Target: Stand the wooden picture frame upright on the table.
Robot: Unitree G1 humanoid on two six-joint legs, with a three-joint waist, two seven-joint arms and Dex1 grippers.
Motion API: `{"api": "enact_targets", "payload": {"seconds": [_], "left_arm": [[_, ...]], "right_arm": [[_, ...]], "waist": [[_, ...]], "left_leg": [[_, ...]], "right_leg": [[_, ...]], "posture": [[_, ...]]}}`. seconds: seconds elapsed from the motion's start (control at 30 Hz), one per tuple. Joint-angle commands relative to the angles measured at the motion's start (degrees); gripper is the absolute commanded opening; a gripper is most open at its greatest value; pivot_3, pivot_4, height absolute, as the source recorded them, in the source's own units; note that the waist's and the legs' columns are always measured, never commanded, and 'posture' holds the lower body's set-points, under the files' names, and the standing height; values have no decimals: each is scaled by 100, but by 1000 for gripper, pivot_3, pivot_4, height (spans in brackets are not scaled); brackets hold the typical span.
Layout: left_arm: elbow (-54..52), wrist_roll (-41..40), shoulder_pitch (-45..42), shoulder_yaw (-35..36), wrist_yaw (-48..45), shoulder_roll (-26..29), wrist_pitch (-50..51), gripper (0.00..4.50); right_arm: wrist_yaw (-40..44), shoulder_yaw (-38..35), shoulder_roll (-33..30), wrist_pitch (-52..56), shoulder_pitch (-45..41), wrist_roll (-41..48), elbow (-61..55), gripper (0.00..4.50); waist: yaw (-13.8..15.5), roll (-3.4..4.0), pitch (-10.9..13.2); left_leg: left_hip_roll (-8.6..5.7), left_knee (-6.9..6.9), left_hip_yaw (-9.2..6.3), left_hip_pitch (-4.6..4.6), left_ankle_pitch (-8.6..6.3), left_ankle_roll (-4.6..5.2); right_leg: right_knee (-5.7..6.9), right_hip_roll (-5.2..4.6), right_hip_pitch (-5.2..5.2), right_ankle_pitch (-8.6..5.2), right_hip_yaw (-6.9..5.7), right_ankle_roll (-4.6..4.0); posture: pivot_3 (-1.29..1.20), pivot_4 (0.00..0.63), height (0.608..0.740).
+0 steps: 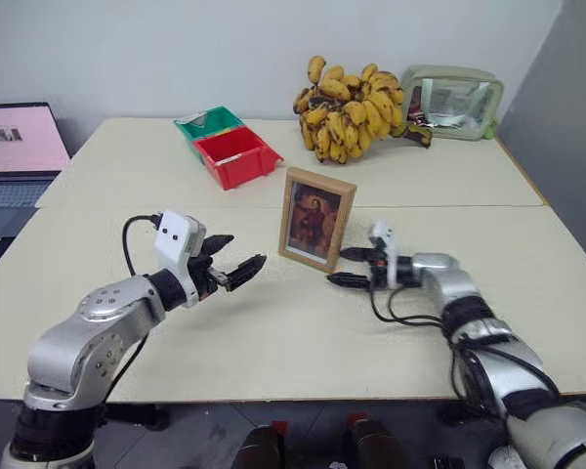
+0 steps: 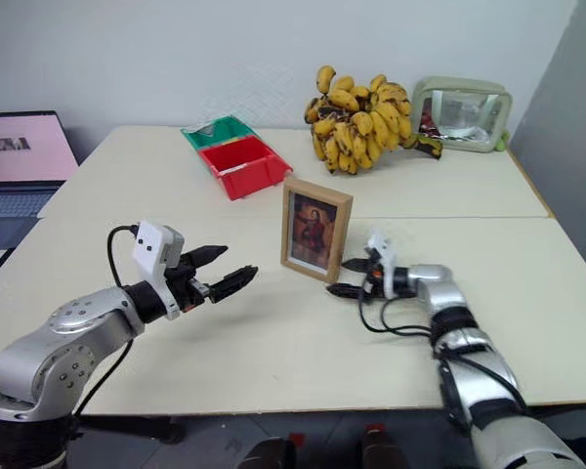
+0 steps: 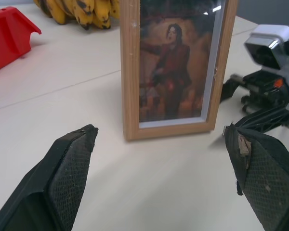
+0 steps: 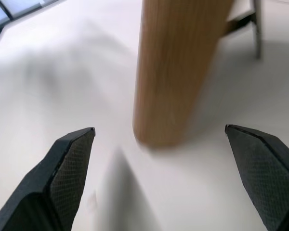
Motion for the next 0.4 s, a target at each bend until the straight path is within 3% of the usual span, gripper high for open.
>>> {"api": "enact_targets", "payload": {"seconds": [0.03, 0.2, 0.3, 0.4], "left_arm": [[333, -110, -315, 376, -450, 333, 117, 4500], [1024, -300, -757, 545, -1248, 737, 293, 4500], [1379, -300, -1102, 471, -1679, 948, 379, 4500], [1625, -203, -1364, 337, -2042, 1126, 379, 4500]], "right_arm": [[-304, -28, -724, 1460, 759, 18, -2573, 4476], [-1096, -683, -875, 4139, 662, 1053, -5200, 4476], [-1464, -877, -861, 5142, 406, 1483, -5858, 4476], [-1685, -870, -945, 5434, 421, 1651, -6074, 4476]], "waist": [[21, 0, 0], [-108, 4, 3], [-148, 4, 2], [-123, 1, 1]], "left_leg": [[1, -1, -1, 0, 0, 0], [17, -5, -2, 0, 0, 0], [20, -8, 0, 3, 0, 0], [19, -8, -3, 1, 0, 0]], "right_leg": [[-2, 0, 0, 0, 0, 0], [11, 0, -18, 1, 13, -1], [26, 7, -25, -3, 11, -8], [24, 24, -20, -8, 0, -14]], "posture": [[0, 150, 740], [0, 150, 740], [0, 150, 740], [0, 150, 740]]}}
